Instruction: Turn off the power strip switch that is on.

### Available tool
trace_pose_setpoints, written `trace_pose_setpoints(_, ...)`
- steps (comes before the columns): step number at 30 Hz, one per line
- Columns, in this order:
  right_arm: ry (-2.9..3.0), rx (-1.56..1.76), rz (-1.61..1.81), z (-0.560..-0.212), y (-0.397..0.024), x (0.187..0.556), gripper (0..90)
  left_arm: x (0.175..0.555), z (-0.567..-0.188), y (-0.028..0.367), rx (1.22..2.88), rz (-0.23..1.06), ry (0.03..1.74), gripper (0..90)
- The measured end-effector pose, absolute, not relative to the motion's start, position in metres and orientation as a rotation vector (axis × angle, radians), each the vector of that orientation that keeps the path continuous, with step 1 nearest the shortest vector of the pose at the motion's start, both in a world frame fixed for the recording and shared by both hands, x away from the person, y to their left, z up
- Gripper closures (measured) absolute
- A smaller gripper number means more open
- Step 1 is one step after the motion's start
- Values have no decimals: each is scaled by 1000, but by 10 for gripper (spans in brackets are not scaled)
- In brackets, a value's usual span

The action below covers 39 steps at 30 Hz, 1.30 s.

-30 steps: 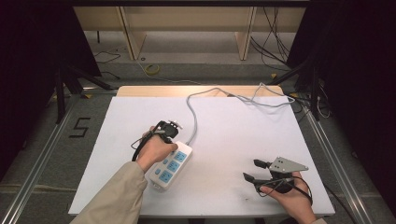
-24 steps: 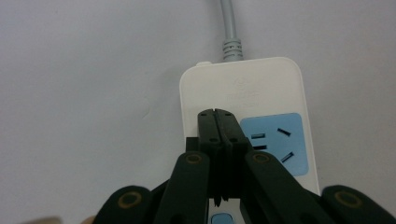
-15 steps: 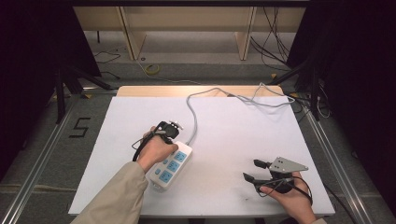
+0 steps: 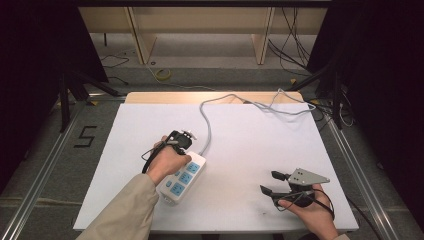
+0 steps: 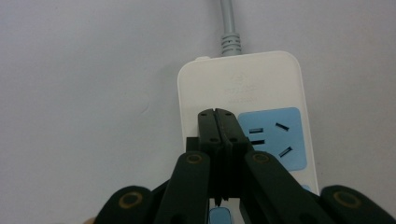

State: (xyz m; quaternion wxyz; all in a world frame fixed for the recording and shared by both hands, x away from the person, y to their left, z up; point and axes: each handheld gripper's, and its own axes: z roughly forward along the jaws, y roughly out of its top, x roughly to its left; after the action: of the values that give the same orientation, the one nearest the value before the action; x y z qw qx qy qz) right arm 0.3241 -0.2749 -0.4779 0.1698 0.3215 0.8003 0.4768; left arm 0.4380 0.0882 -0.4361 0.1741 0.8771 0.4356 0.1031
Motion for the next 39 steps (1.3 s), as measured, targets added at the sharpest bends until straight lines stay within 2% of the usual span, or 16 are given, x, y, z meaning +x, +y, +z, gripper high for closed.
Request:
trace_pose_setpoints(27, 2279, 917, 1351, -478, -274, 323, 325, 436, -436, 87, 2504, 310, 1238, 900)
trace_pose_setpoints(35, 2281, 909, 1350, -478, -274, 323, 325, 435, -436, 90, 2514, 259, 1249, 900)
trace_pose_setpoints(39, 2279, 911, 1352, -478, -274, 323, 325, 435, -437, 92, 2501, 293, 1260, 900)
